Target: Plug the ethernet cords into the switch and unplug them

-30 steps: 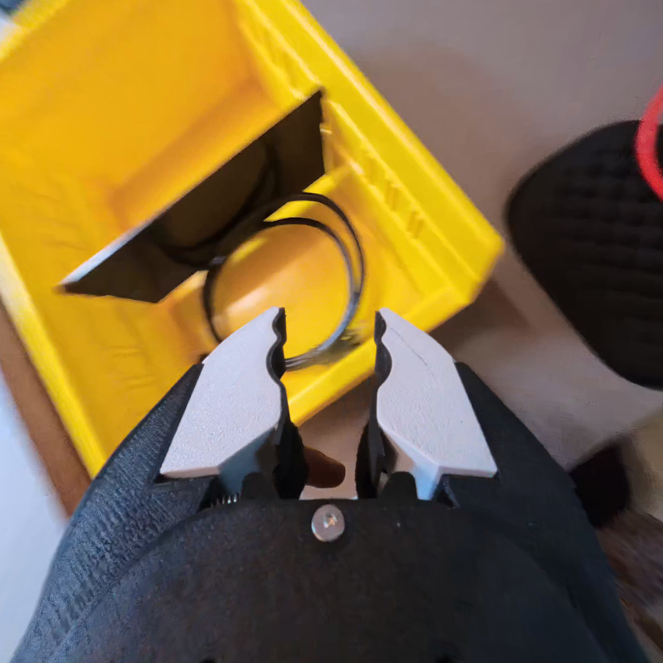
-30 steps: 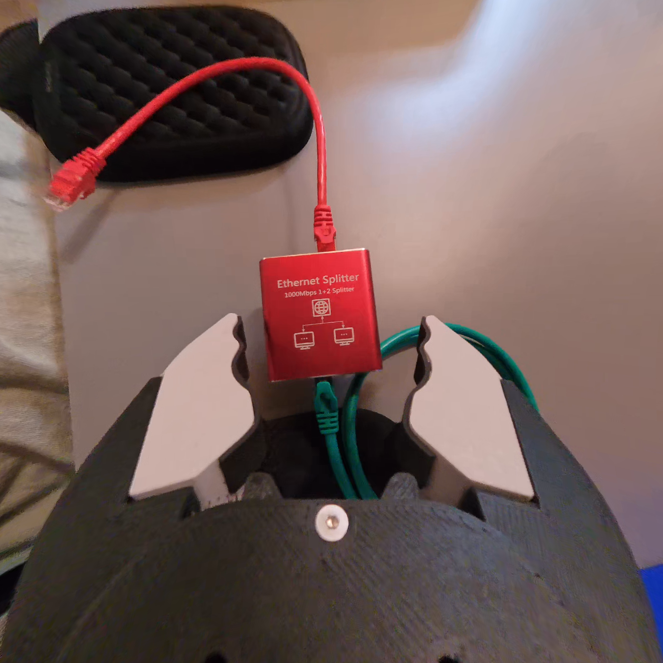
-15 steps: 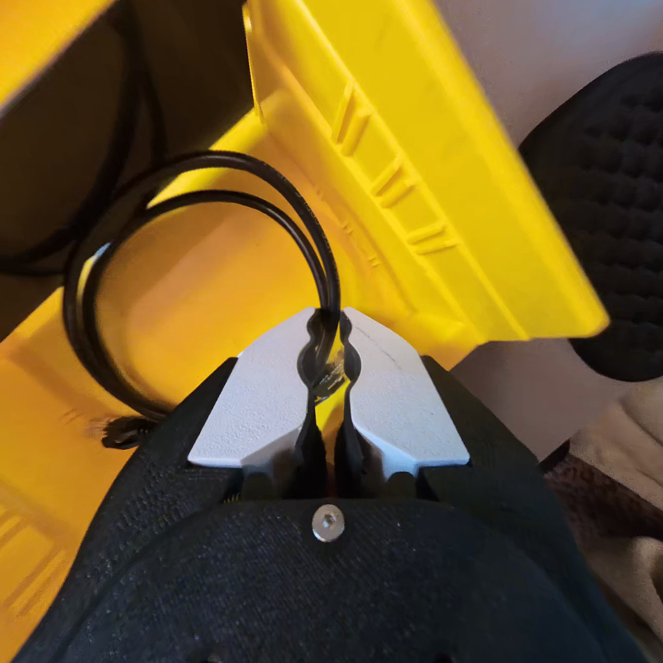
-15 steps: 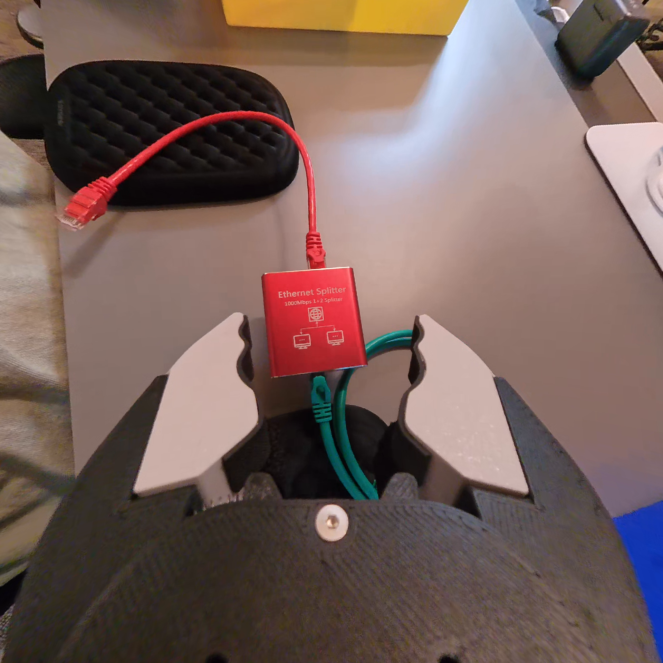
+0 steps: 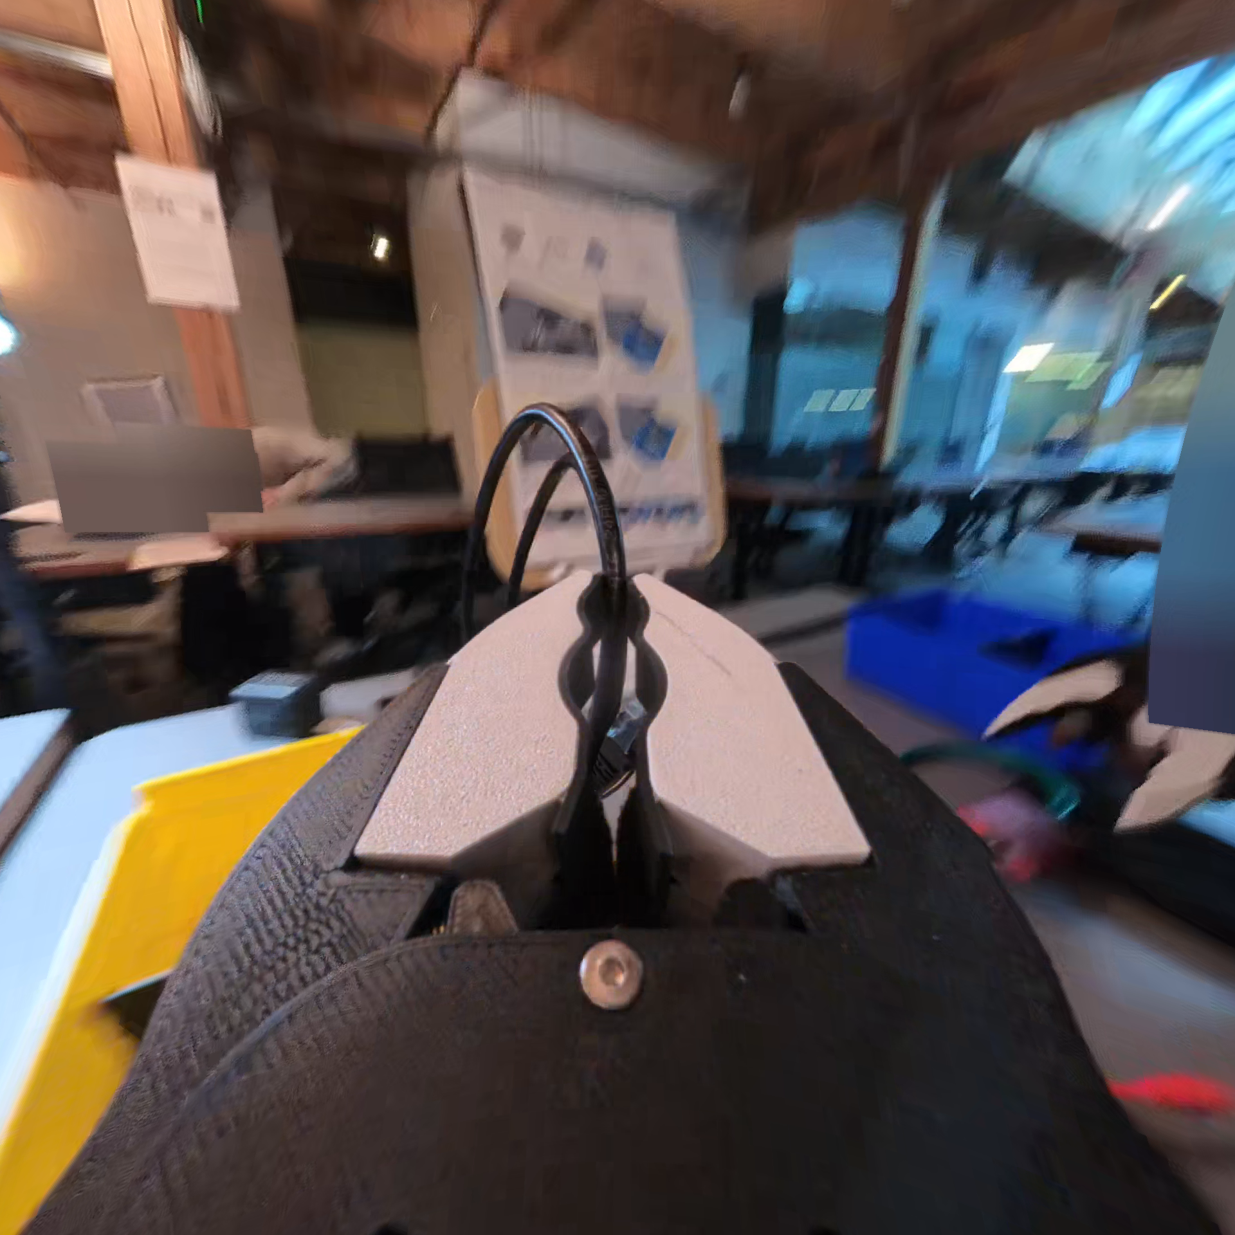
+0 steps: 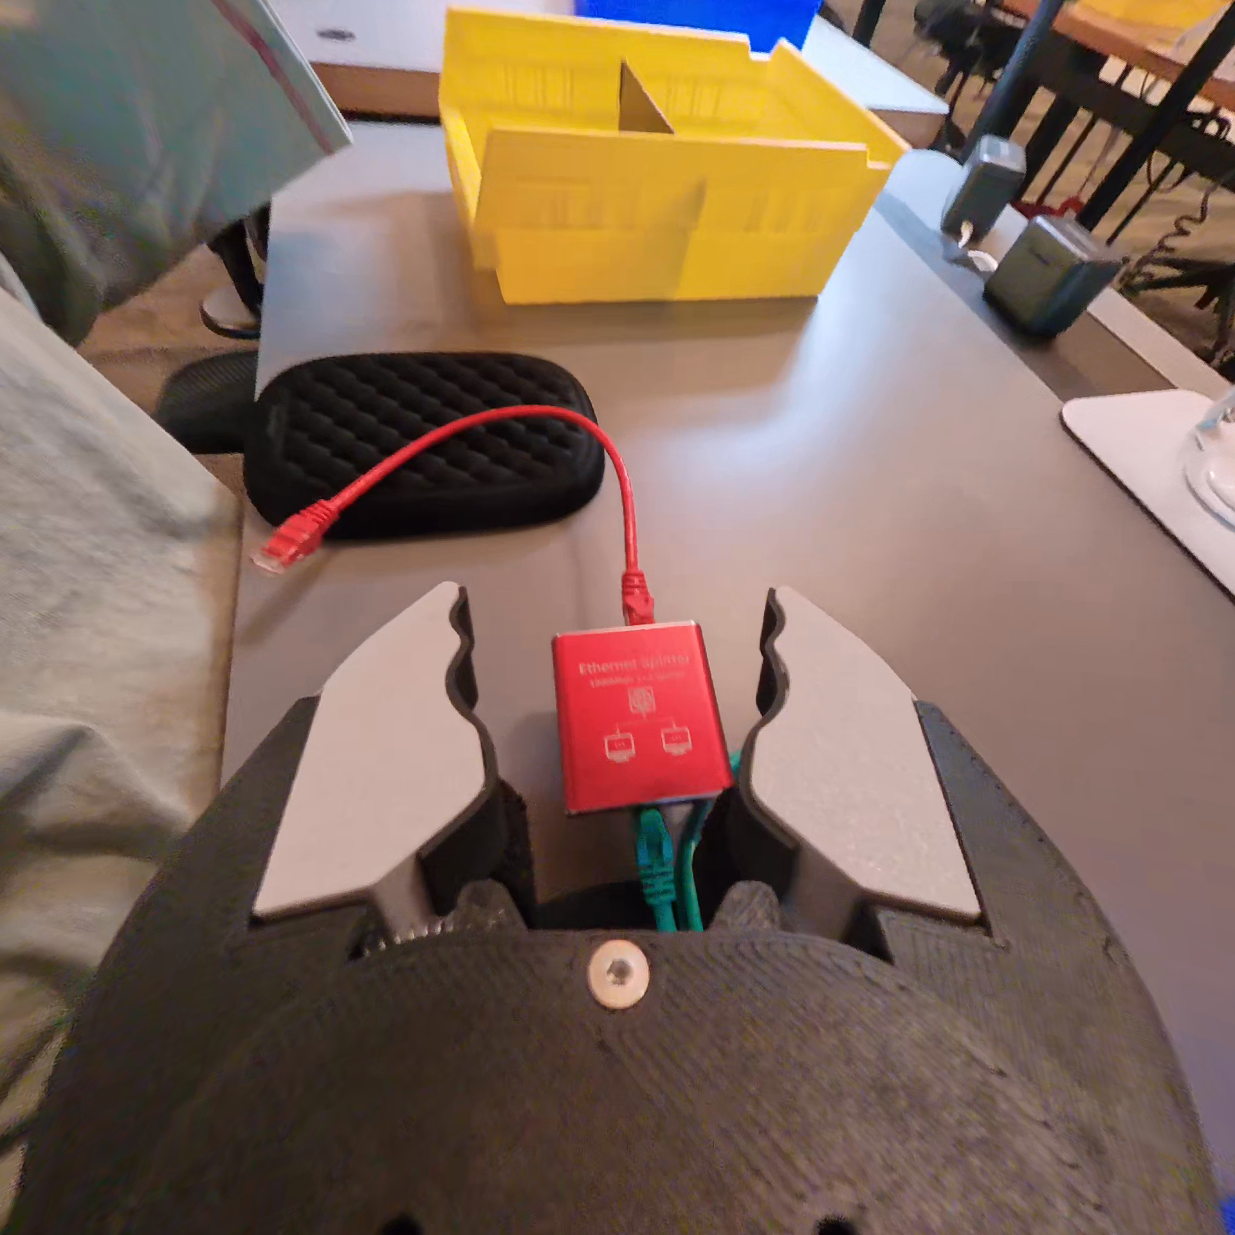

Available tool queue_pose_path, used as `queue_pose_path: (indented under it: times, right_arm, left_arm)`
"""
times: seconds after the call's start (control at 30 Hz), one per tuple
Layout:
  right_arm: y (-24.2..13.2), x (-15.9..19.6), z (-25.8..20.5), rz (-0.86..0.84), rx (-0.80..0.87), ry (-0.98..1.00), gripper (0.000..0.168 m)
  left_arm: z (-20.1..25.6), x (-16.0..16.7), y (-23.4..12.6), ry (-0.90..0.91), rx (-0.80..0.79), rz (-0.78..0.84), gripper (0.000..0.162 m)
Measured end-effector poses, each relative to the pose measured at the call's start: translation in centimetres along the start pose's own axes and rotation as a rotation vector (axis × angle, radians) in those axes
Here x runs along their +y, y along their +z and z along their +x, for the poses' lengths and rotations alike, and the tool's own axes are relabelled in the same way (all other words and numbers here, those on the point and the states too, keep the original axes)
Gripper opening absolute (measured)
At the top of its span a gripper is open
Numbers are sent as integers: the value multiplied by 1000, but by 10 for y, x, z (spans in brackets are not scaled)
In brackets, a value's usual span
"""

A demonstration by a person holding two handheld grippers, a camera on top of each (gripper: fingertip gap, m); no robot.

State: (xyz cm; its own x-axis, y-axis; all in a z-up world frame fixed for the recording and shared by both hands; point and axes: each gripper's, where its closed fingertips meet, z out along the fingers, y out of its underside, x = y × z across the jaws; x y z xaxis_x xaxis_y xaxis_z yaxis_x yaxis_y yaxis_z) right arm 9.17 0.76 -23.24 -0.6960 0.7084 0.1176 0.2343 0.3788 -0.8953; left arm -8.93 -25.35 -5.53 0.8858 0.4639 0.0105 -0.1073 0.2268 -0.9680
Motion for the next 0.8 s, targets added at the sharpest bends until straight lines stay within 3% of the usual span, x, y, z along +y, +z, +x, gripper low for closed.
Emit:
queue_pose_path:
  times: [0.1, 0.2, 0.43, 0.8]
  right_arm:
    - [7, -16, -9, 67, 0, -39, 83]
    - [13, -43, -14, 193, 81, -151, 82]
    - [1, -112, -15, 463, 500, -592, 56]
    - [24, -113, -2, 402, 333, -581, 45]
  left_arm:
    - [31, -22, 2, -230, 147, 213, 5]
    - [55, -25, 9, -513, 289, 327, 5]
    - [105, 1, 39, -1027, 523, 365, 6]
    - [137, 15, 55, -1206, 651, 305, 6]
